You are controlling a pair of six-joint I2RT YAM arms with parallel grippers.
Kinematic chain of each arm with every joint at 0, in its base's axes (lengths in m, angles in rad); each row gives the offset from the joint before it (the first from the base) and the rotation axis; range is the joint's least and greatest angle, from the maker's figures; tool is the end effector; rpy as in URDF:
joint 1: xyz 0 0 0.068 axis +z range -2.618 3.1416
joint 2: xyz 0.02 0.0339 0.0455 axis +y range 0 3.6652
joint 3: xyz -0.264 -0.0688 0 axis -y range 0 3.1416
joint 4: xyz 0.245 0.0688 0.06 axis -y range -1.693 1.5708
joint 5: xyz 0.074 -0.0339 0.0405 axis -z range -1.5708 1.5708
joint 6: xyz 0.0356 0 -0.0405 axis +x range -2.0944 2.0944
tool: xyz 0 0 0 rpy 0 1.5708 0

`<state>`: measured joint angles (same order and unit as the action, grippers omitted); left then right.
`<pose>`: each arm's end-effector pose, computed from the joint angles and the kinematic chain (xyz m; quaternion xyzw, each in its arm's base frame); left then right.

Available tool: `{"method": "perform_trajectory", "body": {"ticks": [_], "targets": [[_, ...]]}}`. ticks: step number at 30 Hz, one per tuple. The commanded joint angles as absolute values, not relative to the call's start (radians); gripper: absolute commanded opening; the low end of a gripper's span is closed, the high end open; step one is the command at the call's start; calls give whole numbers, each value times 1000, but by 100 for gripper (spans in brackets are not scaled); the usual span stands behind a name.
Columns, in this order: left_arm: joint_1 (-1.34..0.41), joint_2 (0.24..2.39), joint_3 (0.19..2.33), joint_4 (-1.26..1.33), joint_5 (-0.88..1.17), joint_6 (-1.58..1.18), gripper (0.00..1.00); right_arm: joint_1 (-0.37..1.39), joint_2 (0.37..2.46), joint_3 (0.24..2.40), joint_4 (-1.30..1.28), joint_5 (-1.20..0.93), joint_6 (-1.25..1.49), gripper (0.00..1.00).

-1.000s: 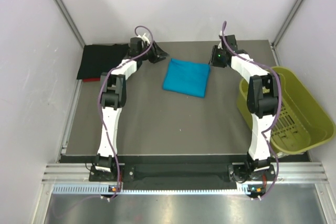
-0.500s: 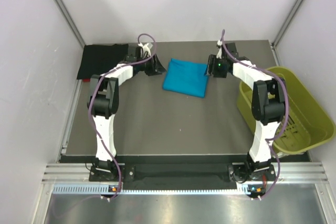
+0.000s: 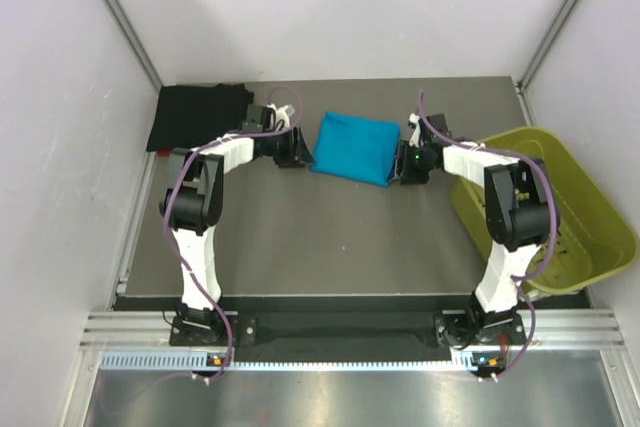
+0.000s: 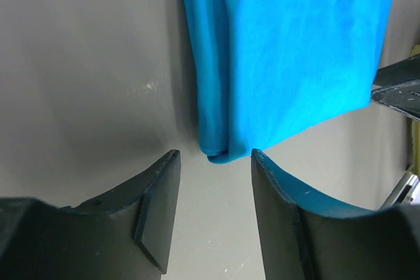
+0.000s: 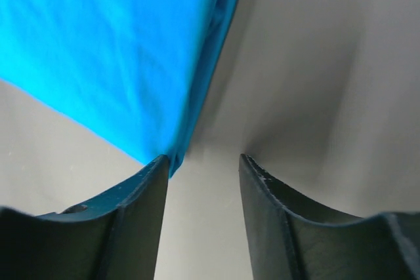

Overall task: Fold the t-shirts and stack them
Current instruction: Fold the tshirt

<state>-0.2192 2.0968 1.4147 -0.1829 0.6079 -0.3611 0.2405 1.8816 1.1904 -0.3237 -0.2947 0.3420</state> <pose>0.4324 -0.1172 0.1554 0.0397 0.9004 -0.3635 0.2356 0.3712 0.1017 0.1631 0.0080 0.9520 0.2132 0.2194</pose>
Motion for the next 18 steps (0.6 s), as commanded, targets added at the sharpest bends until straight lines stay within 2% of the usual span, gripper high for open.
{"method": "perform_trajectory", "body": {"ticks": [1,6,9,10,14,17,18], "targets": [[-230,2049,1381,-158,610,-337,51,256,1825,1145,-226,-339,360,45],[-233,2036,1333,-86,655,-373,38,262,1786,1104,-196,-357,350,40],[-233,2016,1301,-57,652,-393,15,262,1778,1091,-184,-379,333,33],[-233,2010,1289,-57,653,-394,0,261,1778,1088,-183,-386,328,29],[-233,1990,1258,-28,658,-411,0,262,1787,1094,-181,-400,298,26],[-233,1970,1250,-25,634,-416,0,264,1784,1101,-189,-402,307,31],[-232,1967,1253,-25,626,-413,5,262,1779,1095,-184,-402,314,34]]}}
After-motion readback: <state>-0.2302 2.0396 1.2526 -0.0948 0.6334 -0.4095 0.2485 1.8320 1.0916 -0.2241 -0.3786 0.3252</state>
